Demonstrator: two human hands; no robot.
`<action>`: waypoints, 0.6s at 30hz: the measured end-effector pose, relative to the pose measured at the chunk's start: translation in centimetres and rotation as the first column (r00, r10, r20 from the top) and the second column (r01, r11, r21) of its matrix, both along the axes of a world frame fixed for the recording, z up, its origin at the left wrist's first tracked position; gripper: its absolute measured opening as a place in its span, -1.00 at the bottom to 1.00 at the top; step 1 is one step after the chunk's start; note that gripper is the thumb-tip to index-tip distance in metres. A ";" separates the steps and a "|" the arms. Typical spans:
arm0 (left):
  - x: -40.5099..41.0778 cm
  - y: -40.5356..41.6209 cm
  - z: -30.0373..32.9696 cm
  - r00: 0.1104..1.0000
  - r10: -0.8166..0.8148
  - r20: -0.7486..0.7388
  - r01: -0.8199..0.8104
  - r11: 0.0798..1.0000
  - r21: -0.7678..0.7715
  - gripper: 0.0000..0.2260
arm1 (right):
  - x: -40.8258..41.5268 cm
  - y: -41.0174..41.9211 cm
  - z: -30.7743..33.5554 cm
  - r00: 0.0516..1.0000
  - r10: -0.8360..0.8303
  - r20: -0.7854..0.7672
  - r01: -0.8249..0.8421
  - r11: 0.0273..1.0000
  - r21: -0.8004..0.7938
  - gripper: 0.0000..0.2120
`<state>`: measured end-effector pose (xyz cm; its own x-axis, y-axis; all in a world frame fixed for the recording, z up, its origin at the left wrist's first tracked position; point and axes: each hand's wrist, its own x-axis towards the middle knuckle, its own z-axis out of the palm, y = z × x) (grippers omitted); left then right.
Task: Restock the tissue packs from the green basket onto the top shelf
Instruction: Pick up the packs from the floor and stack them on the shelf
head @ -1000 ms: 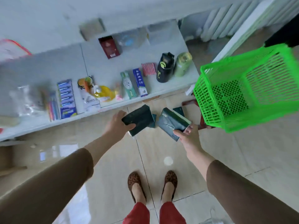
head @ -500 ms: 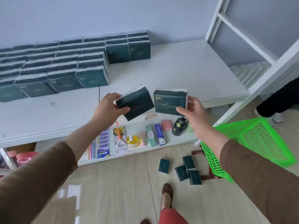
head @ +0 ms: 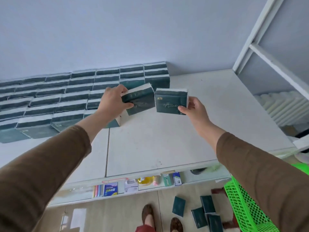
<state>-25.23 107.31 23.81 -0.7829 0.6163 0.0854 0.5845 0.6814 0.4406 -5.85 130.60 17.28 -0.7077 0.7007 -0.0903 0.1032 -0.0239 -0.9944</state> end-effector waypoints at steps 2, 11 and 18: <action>-1.9 0.8 -0.2 0.999 -0.005 -0.052 0.001 0.998 -0.070 -0.52 | -2.4 0.7 -0.8 1.000 -0.015 0.025 0.014 1.000 0.018 -0.65; -8.9 2.2 -4.0 0.963 -0.060 -0.261 -0.008 0.967 -0.254 -0.50 | -10.0 2.4 -4.5 0.985 -0.015 0.169 -0.010 0.989 0.146 -0.65; -10.0 3.0 -5.6 0.932 -0.097 -0.350 0.005 0.967 -0.256 -0.56 | -12.6 1.9 -5.6 0.956 -0.147 0.255 0.069 0.954 0.291 -0.82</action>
<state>-35.22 110.31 18.22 -0.6954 0.6920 0.1936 0.7078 0.7062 0.0181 -18.45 132.49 11.73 -0.6020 0.7962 -0.0600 0.3814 0.2208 -0.8976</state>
